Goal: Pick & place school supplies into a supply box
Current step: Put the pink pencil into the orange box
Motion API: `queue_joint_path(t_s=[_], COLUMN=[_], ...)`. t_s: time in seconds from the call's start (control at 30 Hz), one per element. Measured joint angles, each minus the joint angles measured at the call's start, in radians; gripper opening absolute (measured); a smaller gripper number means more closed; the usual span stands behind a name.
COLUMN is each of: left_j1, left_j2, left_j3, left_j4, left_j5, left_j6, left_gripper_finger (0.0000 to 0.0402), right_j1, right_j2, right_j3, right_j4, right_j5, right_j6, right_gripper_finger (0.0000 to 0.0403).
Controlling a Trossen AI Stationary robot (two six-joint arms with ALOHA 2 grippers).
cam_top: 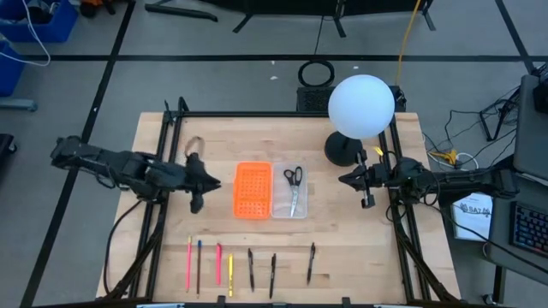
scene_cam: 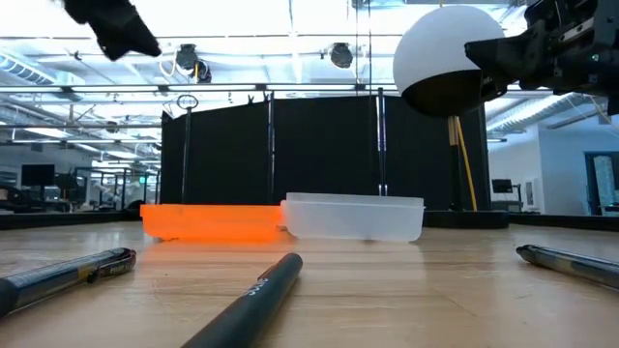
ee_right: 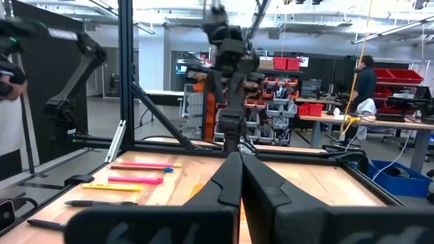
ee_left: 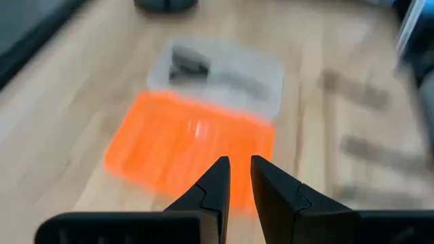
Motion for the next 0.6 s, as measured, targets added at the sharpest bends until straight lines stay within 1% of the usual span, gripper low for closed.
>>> queue_joint_path(t_s=[0.1,0.2,0.27,0.3,0.4,0.47,0.5,0.53,0.6], left_j1=[-0.068,-0.146,-0.2,-0.224,-0.283,-0.319,-0.339,-0.363,-0.41], left_j2=[0.167,0.321,0.41,0.451,0.556,0.604,0.619,0.631,0.647], left_j3=[0.163,0.285,0.349,0.377,0.443,0.465,0.468,0.468,0.468], left_j4=[-0.244,-0.433,-0.53,-0.576,-0.666,-0.684,-0.675,-0.662,-0.652], left_j5=[0.001,0.02,0.08,0.13,0.337,0.461,0.497,0.507,0.482], left_j6=[-0.024,-0.051,-0.084,-0.119,-0.297,-0.46,-0.547,-0.643,-0.843], left_gripper_finger=[0.0067,0.0067,0.0067,0.0067,0.0067,0.0067,0.0067,0.0067,0.0067], right_j1=[0.0,0.0,0.0,0.0,0.0,0.0,0.0,0.0,0.0], right_j2=[0.0,0.0,0.0,0.0,0.0,0.0,0.0,0.0,0.0], right_j3=[0.0,0.0,0.0,0.0,0.0,0.0,0.0,0.0,0.0], right_j4=[-0.001,-0.015,-0.02,-0.023,-0.026,-0.026,-0.026,-0.025,-0.025], right_j5=[0.0,0.0,-0.001,-0.001,-0.001,-0.002,-0.002,-0.002,-0.002], right_j6=[0.0,0.004,0.011,0.015,0.036,0.055,0.065,0.074,0.094], right_gripper_finger=[0.0,0.0,0.0,0.0,0.0,0.0,0.0,0.0,0.0])
